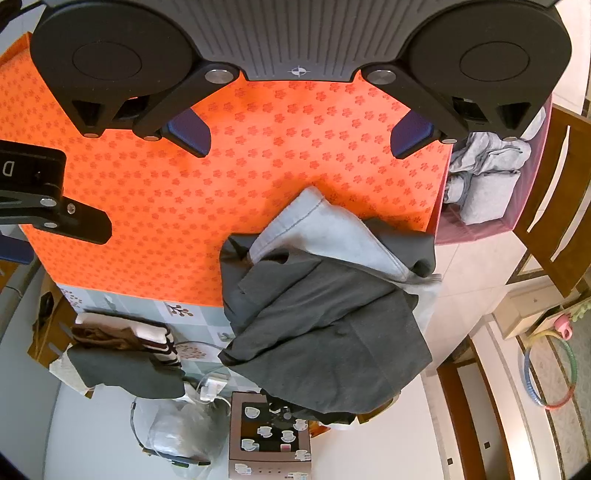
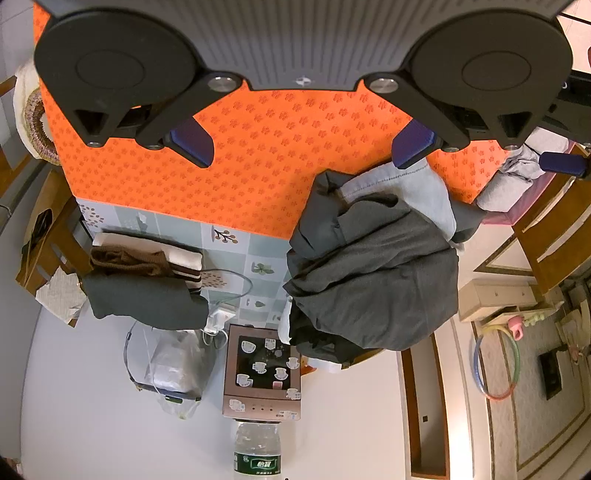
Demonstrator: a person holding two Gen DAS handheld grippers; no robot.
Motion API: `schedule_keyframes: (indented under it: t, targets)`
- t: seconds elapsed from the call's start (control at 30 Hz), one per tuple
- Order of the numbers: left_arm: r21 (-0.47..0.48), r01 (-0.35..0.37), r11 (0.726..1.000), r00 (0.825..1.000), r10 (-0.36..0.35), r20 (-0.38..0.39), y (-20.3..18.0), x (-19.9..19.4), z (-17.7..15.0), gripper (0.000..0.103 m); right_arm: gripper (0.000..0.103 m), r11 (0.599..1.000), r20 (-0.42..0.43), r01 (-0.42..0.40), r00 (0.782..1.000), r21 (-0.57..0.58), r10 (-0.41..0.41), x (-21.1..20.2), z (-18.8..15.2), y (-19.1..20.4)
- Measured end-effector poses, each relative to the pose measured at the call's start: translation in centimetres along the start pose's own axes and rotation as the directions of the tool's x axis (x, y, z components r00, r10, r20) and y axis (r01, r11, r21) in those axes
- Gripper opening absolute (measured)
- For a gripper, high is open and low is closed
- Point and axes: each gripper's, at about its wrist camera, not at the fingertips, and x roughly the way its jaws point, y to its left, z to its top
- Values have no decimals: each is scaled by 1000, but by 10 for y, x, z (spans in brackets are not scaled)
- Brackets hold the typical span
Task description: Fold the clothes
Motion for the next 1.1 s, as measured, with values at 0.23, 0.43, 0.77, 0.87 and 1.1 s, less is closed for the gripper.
schedule_keyframes:
  t: [0.23, 0.43, 0.77, 0.87, 1.1]
  targets:
    - [12, 3, 1000, 1000, -3, 1, 2, 1, 0, 103, 103, 1000, -5, 7, 1000, 2, -7, 0, 1, 1]
    - [14, 2, 1000, 1000, -2, -2, 3, 3, 1, 103, 103, 1000, -9, 11, 1000, 4, -11, 3, 1, 2]
    - [17, -6, 1000, 1000, 6, -6, 8, 6, 2, 103, 103, 1000, -15, 6, 1000, -3, -6, 7, 3, 6]
    - [16, -6, 1000, 1000, 6, -9, 10, 7, 2, 103, 103, 1000, -18, 4, 1000, -6, -4, 9, 3, 8]
    - [20, -5, 1000, 1000, 5, -14, 13, 10, 4, 103, 103, 1000, -25, 4, 1000, -11, -5, 14, 5, 14]
